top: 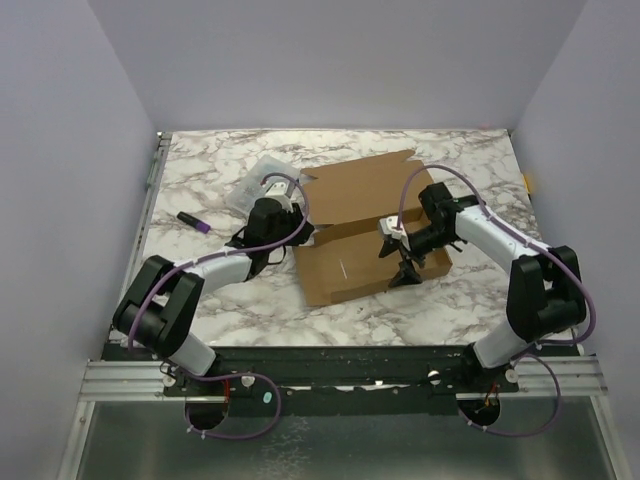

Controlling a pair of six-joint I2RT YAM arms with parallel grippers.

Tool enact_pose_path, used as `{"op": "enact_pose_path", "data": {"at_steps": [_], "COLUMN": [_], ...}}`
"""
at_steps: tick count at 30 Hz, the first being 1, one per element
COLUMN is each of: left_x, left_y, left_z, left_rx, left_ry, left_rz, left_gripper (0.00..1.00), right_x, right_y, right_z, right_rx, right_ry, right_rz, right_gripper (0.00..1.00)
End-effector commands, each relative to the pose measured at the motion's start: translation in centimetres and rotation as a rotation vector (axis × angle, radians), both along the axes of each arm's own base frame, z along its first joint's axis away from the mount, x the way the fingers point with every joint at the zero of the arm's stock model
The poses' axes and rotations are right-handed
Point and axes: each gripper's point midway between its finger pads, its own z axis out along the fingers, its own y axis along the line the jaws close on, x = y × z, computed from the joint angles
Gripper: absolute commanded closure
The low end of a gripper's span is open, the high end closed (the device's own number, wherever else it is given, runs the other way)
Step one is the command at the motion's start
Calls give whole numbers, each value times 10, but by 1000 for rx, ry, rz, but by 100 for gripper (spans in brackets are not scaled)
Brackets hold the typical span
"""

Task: Fold the paper box
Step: Fold the paper box at the center of the board.

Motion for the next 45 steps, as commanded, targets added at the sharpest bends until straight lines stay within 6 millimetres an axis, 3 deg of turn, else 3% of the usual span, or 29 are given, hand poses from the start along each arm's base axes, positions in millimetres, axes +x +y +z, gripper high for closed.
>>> {"op": "enact_pose_path", "data": {"at_steps": [1, 5, 11, 17, 24, 30, 35, 45], "left_x": [20, 21, 17, 12, 3, 7, 10, 8], "left_y": [7, 14, -9, -32, -67, -78, -84, -97], "left_z": [-7, -20, -41, -45, -42, -42, -46, -34], "left_rx": [46, 94, 68, 5, -69, -103, -115, -285], "left_ry": [-32, -25, 36, 52, 54, 56, 62, 70], "left_rz": [53, 71, -31, -92, -147, -123, -93, 0], "left_gripper": [82, 92, 94, 96, 97, 97, 98, 97], "right_x": [-3, -10, -19, -25, -30, -32, -32, -32], "right_y": [4, 10, 22, 29, 33, 34, 36, 39], "right_z": [-23, -35, -51, -67, -71, -74, -75, -73], "right_rx": [-57, -83, -121, -180, -183, -193, -191, -183], "right_ry": [8, 27, 54, 62, 86, 114, 130, 152], "right_rz": [-4, 0, 29, 46, 45, 42, 39, 34], "right_gripper": [17, 25, 41, 60, 76, 93, 99, 100]}}
